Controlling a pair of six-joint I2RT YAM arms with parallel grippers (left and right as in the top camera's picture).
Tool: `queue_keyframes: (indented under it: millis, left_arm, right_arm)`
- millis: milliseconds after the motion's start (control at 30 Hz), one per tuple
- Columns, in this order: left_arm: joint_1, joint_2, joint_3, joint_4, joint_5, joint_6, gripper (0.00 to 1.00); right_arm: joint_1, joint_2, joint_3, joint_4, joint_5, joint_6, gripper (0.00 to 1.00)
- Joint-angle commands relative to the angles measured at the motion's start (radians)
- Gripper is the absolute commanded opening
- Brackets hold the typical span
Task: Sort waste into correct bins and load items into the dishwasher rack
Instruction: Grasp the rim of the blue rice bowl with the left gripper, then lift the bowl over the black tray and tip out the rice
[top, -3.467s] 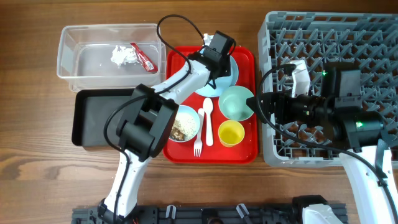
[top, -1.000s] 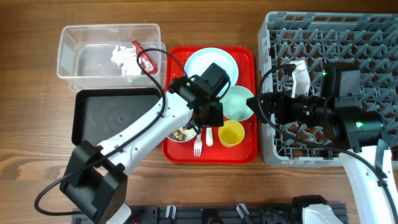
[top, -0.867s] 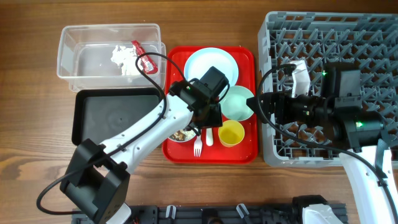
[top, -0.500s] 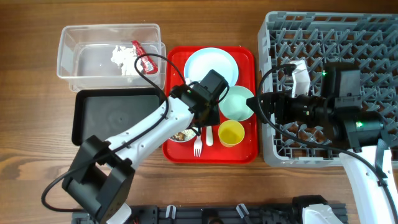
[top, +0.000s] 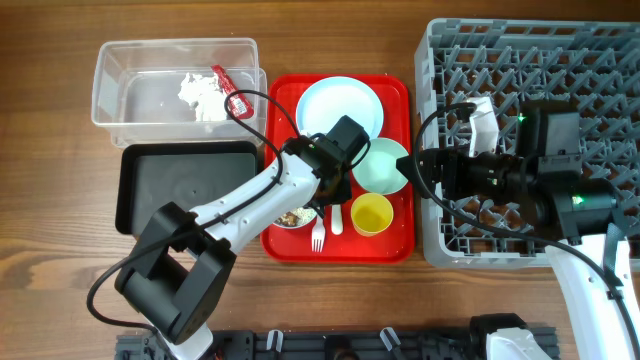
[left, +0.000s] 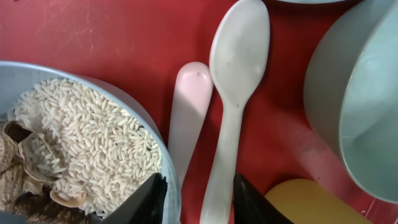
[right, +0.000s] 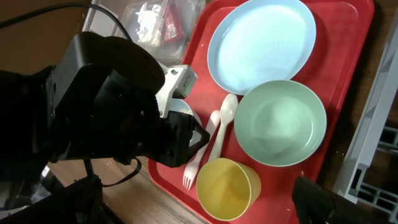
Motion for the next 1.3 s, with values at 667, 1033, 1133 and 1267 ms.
queue_keyframes:
  millis: [667, 1033, 1133, 1267]
  left_arm:
    - [-0.001, 0.023, -0.033, 0.018, -0.021, -0.006, 0.1]
    - [0.0, 0.019, -0.026, -0.008, -0.007, -0.004, 0.04]
    - [0.016, 0.003, 0.002, -0.055, 0.03, 0.034, 0.04]
    - [0.056, -0.036, 0.04, -0.111, 0.087, 0.071, 0.04]
  right_arm:
    - [-0.002, 0.008, 0.021, -0.008, 0.009, 0.006, 1.0]
    - [-0.002, 0.008, 0.021, -0.01, 0.009, 0.002, 1.0]
    - [-0.002, 0.008, 0.021, -0.013, 0.009, 0.003, 1.0]
    - [-0.002, 0.008, 0.021, -0.013, 0.008, 0.003, 1.0]
